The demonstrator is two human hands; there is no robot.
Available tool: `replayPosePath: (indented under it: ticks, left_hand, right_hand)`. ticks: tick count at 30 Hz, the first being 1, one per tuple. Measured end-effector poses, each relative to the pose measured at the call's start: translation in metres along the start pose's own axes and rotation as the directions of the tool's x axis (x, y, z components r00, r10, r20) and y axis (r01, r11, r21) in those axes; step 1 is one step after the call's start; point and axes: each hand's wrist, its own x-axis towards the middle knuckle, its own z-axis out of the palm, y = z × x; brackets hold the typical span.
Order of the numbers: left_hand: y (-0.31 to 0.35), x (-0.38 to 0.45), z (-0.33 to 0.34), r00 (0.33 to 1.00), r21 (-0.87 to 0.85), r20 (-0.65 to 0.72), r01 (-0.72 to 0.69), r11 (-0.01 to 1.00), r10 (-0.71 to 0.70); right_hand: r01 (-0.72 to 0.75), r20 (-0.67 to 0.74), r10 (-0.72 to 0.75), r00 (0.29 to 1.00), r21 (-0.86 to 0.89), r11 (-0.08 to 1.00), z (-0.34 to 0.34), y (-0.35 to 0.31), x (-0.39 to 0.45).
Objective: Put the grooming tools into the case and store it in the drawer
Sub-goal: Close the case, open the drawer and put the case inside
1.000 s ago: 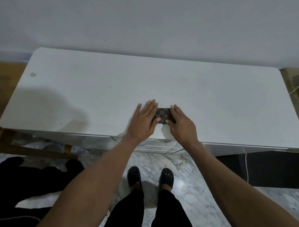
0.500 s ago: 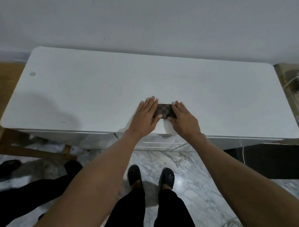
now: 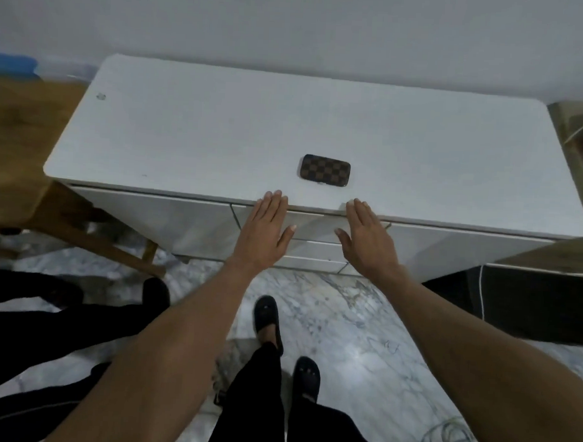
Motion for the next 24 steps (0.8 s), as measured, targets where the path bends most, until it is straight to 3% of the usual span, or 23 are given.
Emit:
replayPosePath:
  ticks: [4,10,16,24]
  left_hand:
    - [0.002,-0.037,0.014,1.000,0.051,-0.021,-0.003,0.999,0.004]
    - [-0.009,-0.044,0.020,0.980,0.072,0.070,0.181,0.981,-0.186]
    - [-0.032,-0.016,0.017,0.985,0.138,0.037,0.163,0.977,-0.170]
    - [-0.030,-0.018,0.020,0.983,0.078,0.024,0.182,0.980,-0.185]
  right_hand:
    - [-0.005,-0.084,0.004,0.996,-0.009,1.000,0.014,0.003,-0.029]
    - [-0.034,0.007,0.034,0.999,-0.001,0.999,0.031,0.017,-0.028]
    - [-0.103,0.076,0.103,0.992,-0.002,0.995,0.052,0.027,-0.009]
    - [-0.155,0.066,0.158,0.985,-0.051,0.987,0.059,0.019,-0.010]
